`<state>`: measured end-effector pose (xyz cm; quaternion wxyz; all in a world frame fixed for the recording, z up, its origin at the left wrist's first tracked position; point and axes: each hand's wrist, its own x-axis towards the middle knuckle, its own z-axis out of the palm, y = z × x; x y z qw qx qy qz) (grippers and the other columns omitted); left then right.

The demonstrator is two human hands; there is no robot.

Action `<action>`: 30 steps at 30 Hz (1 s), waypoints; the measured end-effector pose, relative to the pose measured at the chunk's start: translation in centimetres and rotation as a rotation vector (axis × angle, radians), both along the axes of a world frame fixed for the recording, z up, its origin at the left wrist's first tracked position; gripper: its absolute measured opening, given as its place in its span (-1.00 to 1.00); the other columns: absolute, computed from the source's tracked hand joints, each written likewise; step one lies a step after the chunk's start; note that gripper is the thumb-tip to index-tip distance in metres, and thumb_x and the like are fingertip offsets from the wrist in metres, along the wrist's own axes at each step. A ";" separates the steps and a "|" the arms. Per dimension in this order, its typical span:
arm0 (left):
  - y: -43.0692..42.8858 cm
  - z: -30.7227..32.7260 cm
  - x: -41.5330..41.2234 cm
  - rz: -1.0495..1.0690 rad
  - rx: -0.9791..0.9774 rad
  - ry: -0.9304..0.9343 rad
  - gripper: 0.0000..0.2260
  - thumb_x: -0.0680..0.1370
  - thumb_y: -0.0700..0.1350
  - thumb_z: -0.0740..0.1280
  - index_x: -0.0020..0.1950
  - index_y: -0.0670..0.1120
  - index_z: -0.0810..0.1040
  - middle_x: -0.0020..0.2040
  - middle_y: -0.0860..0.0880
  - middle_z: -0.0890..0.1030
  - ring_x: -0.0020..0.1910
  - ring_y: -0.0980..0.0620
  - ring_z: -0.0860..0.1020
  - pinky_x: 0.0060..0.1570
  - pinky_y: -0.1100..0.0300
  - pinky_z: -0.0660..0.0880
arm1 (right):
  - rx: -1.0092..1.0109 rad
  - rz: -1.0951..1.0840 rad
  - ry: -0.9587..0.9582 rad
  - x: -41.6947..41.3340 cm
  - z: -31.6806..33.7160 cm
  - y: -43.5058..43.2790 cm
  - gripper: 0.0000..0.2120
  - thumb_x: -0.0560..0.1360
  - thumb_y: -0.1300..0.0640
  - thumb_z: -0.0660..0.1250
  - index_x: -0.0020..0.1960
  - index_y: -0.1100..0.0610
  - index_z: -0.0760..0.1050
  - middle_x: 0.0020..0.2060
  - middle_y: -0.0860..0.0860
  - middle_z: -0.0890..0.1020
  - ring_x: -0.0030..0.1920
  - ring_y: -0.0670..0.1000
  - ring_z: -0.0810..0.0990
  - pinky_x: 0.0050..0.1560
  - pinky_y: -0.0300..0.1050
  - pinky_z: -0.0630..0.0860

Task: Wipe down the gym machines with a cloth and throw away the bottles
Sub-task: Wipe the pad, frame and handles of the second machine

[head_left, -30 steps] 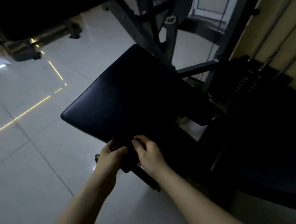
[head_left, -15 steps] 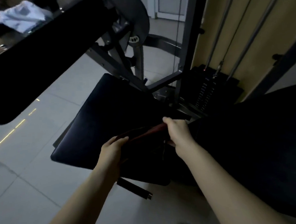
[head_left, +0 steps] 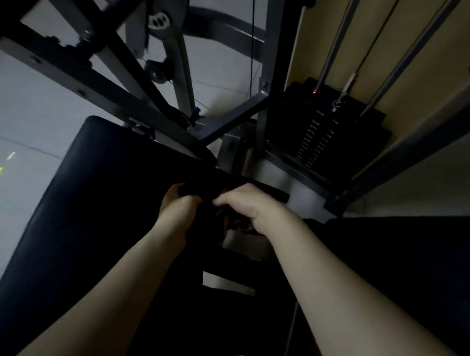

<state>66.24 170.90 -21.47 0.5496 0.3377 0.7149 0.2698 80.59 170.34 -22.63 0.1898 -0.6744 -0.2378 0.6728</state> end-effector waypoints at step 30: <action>10.8 -13.3 -0.8 -0.825 0.616 1.245 -0.58 0.66 0.08 0.20 0.35 -0.21 0.52 0.29 -0.22 0.52 0.41 -0.26 0.42 0.53 -0.29 0.13 | 0.615 0.186 -0.465 5.6 -15.5 15.1 -0.86 0.52 0.16 0.39 -0.06 0.03 0.42 -0.19 -0.09 0.57 -0.16 -0.08 0.54 -0.23 -0.25 0.35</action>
